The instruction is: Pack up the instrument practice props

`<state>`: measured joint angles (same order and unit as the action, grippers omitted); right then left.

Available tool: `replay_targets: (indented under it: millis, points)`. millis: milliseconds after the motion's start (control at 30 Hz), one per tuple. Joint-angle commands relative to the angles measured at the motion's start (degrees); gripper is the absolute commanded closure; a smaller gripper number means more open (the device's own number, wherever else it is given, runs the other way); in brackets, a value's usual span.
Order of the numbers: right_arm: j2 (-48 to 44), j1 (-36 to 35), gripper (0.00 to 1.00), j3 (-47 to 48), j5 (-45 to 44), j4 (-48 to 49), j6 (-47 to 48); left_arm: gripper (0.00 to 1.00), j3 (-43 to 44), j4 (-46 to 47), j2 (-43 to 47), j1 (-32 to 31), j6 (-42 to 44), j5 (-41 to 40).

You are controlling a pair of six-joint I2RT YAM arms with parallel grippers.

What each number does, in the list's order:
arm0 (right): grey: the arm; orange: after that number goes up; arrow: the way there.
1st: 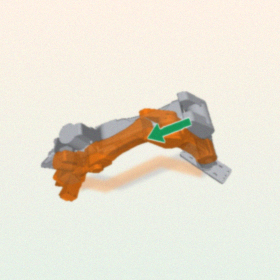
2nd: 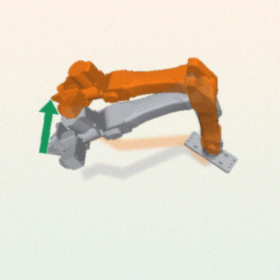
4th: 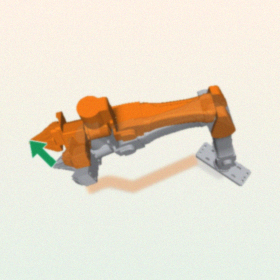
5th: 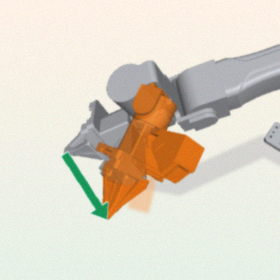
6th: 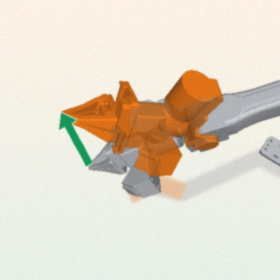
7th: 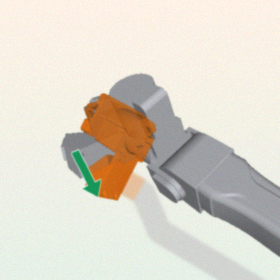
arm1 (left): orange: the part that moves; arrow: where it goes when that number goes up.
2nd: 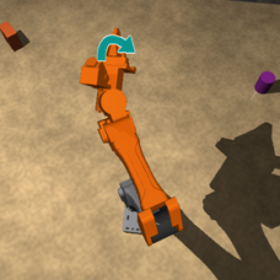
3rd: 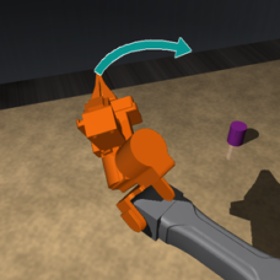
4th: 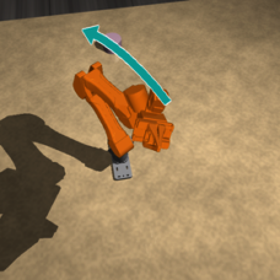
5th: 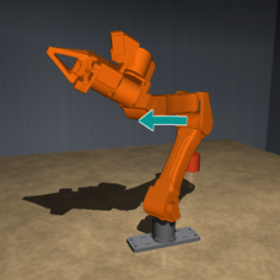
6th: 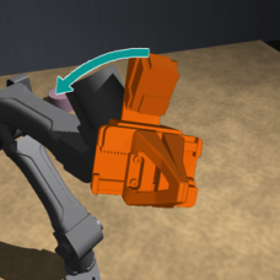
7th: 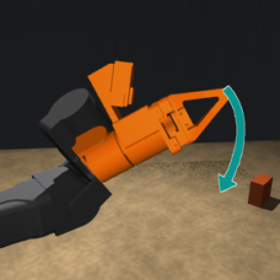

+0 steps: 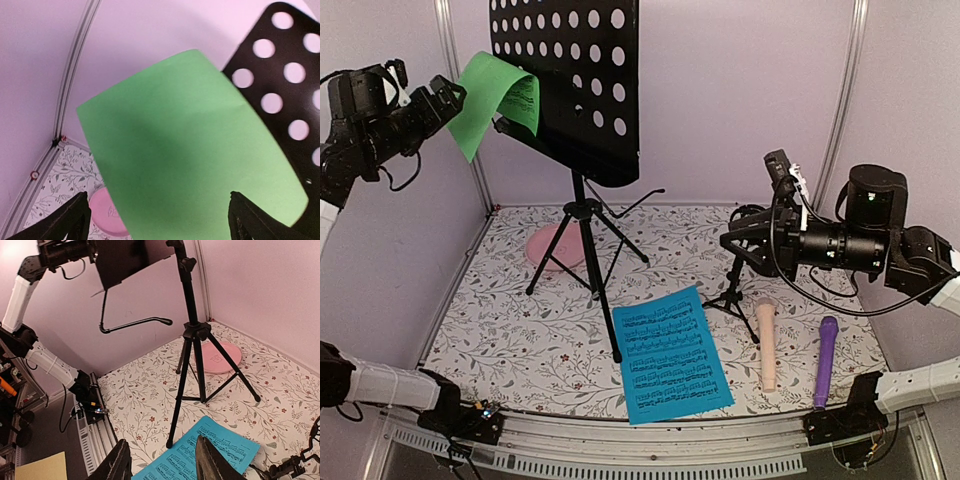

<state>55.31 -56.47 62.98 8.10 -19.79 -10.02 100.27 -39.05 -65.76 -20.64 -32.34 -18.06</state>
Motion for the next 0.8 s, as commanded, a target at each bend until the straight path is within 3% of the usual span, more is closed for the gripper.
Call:
replay_targets:
  millis: [0,200,400,633,767]
  points:
    - [-2.86,-0.04,0.55,-1.66,6.32,4.1,1.1,0.05,1.37,-9.75,-2.76,19.67,-7.43,29.96]
    - [-4.2,-0.01,0.55,-4.05,5.86,4.83,0.21,0.05,-10.34,1.22,1.12,33.59,-14.72,47.78]
    - [-2.99,-0.05,0.55,-5.96,4.86,7.65,-0.27,0.07,-26.65,24.15,7.59,37.31,-29.79,57.47]
    - [0.1,-0.04,0.56,-5.73,4.63,9.98,1.13,0.08,-37.51,47.83,9.67,38.04,-45.14,64.26]
    - [1.25,0.02,0.57,-5.48,4.74,10.72,1.91,0.08,-37.68,51.69,8.43,37.96,-47.75,65.96]
